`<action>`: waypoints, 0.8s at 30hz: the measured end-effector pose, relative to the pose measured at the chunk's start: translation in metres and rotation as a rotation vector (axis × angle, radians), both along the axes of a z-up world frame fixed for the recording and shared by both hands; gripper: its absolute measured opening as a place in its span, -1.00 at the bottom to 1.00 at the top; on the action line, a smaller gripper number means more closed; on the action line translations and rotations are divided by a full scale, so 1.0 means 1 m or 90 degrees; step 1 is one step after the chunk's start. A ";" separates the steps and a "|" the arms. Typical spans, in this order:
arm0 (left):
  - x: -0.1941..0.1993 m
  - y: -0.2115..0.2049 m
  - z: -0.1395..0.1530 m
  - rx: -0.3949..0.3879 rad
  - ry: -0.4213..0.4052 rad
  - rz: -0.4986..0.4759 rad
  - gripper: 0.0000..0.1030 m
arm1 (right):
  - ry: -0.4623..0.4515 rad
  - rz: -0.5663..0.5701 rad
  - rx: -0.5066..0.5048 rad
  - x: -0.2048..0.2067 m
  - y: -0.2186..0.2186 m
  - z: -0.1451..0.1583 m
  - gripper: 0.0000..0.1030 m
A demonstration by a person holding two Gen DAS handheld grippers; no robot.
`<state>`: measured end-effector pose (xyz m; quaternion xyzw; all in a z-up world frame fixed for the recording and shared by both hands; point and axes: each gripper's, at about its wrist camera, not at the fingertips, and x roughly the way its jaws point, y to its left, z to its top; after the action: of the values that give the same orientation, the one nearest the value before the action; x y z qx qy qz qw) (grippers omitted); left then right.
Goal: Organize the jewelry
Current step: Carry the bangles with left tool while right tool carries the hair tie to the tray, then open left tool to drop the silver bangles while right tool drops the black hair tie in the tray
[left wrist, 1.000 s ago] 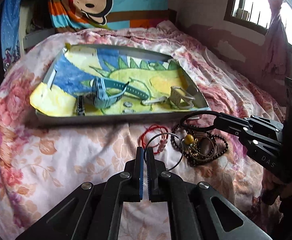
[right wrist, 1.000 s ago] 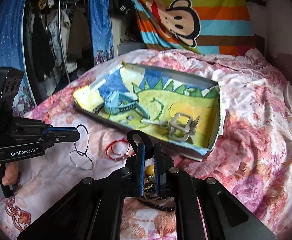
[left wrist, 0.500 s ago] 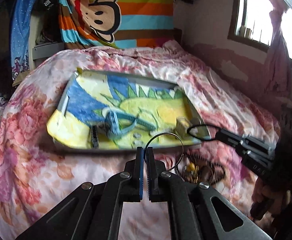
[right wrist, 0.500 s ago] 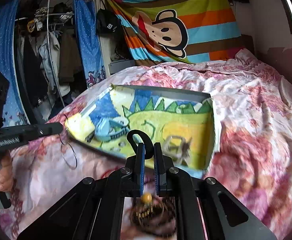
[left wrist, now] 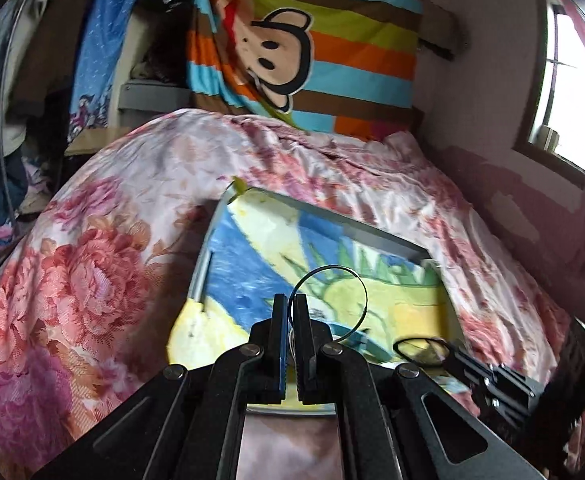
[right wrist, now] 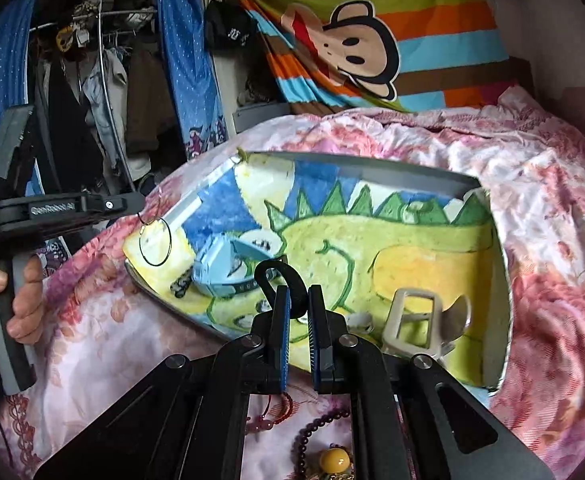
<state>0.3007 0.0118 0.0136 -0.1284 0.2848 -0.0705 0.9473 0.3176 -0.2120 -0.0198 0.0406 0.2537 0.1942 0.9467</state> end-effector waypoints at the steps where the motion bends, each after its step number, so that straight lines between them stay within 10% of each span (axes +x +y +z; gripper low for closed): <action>1: 0.004 0.001 -0.006 0.007 0.008 0.007 -0.94 | 0.004 0.000 0.001 0.001 0.000 -0.001 -0.85; 15: 0.022 -0.004 -0.046 0.013 0.122 0.018 -0.94 | 0.061 -0.028 -0.016 0.014 -0.003 -0.016 -0.81; 19: 0.023 -0.008 -0.049 0.019 0.137 0.011 -0.93 | 0.054 -0.043 -0.020 0.011 -0.004 -0.014 -0.18; 24: 0.017 -0.007 -0.047 0.004 0.150 0.012 -0.25 | 0.012 -0.074 -0.017 -0.003 -0.012 0.000 -0.13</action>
<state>0.3174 0.0044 -0.0338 -0.1357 0.3928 -0.0451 0.9084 0.3145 -0.2236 -0.0193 0.0441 0.2627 0.1349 0.9544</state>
